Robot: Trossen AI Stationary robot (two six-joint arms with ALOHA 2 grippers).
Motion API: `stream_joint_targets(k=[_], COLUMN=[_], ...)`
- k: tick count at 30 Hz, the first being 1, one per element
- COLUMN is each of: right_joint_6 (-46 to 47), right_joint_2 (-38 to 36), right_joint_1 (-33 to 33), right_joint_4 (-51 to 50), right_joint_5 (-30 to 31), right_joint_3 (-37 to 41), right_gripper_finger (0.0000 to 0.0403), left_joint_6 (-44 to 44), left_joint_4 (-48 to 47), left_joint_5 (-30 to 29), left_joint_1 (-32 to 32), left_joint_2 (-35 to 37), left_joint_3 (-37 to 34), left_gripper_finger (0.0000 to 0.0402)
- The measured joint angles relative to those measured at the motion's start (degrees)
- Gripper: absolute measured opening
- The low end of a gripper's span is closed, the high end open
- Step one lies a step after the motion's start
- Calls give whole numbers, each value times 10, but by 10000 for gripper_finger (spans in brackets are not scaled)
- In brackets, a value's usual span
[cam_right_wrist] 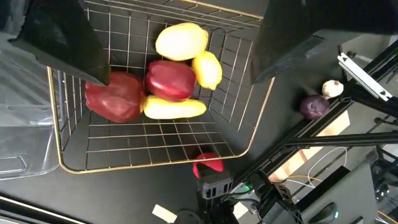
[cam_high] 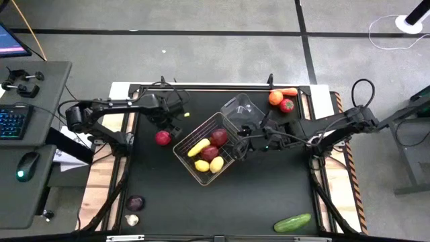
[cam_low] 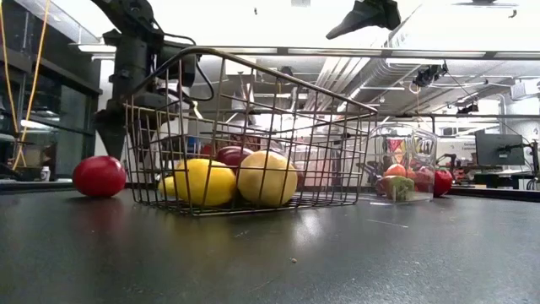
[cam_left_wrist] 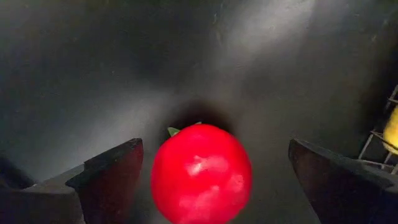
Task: Sort produce into baskets
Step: Put the left tomato into the gold wire basket
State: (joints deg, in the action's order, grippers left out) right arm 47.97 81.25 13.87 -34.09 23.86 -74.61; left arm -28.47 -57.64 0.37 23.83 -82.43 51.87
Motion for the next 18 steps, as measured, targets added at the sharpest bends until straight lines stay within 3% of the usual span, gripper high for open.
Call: stream_joint_targets(k=[10, 18], right_joint_6=[0, 0], right_joint_2=[0, 0], right_joint_1=[0, 0], right_joint_4=[0, -1], right_joint_5=[0, 0], right_joint_3=[0, 0], right_gripper_finger=[376, 376], left_joint_6=[22, 11], left_joint_4=[-51, -39], left_joint_5=[-1, 9], left_joint_1=[1, -5], left_joint_2=[1, 1], left_joint_3=[-1, -20], left_gripper_finger=[390, 390])
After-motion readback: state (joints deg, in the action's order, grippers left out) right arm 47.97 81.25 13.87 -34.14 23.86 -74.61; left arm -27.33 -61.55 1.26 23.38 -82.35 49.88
